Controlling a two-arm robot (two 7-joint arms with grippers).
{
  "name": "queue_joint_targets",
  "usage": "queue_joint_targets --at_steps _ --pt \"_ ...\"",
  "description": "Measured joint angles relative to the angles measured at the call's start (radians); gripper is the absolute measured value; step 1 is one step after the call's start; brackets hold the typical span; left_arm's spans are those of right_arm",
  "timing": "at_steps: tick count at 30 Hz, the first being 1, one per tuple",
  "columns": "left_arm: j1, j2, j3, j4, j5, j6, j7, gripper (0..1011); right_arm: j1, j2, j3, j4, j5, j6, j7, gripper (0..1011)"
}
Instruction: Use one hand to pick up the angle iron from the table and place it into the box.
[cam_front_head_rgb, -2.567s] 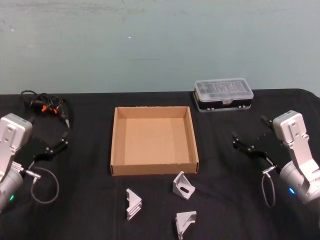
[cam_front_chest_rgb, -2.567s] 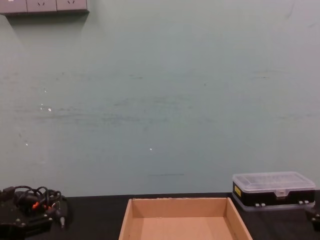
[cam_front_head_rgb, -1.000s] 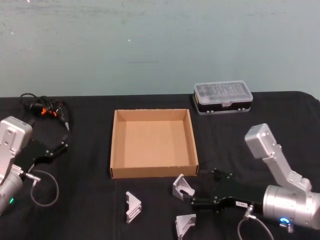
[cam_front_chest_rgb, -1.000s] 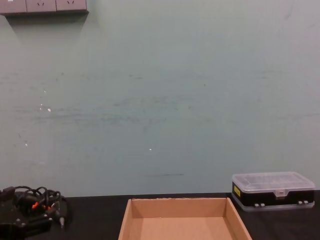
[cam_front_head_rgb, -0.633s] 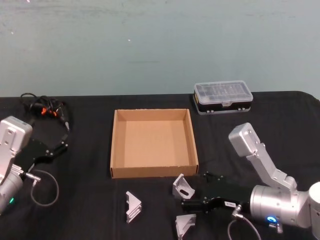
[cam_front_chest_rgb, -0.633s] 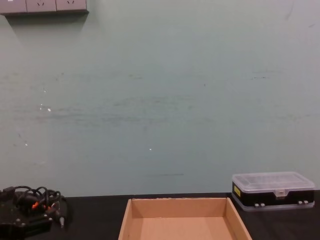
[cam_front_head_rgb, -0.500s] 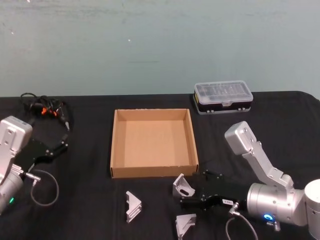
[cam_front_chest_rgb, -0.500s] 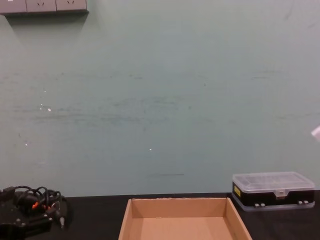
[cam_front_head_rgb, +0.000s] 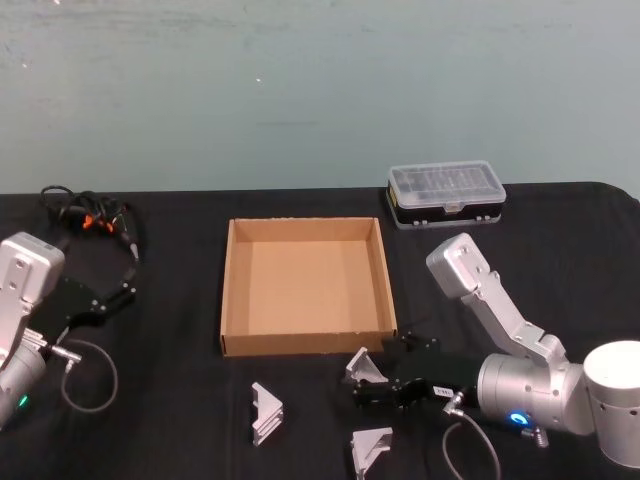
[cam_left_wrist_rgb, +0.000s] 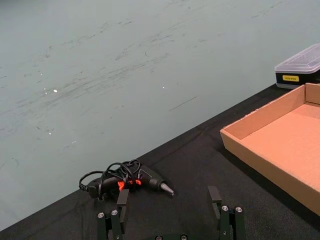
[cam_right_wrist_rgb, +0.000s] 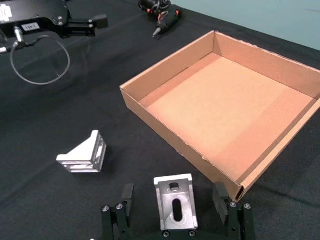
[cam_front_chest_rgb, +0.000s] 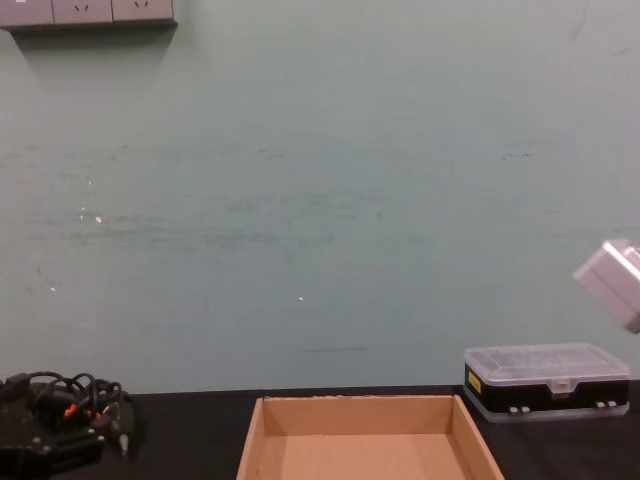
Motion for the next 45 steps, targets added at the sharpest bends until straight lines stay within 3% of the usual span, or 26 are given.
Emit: queue_joint_targets --at_steps 13,45 --pt "0.000 0.000 0.000 0.000 0.000 0.000 0.000 1000 0.047 -0.025 -0.028 0.036 -0.052 0.019 0.034 1003" --pt "0.000 0.000 0.000 0.000 0.000 0.000 0.000 1000 0.063 -0.051 -0.045 0.066 -0.070 0.058 0.055 981"
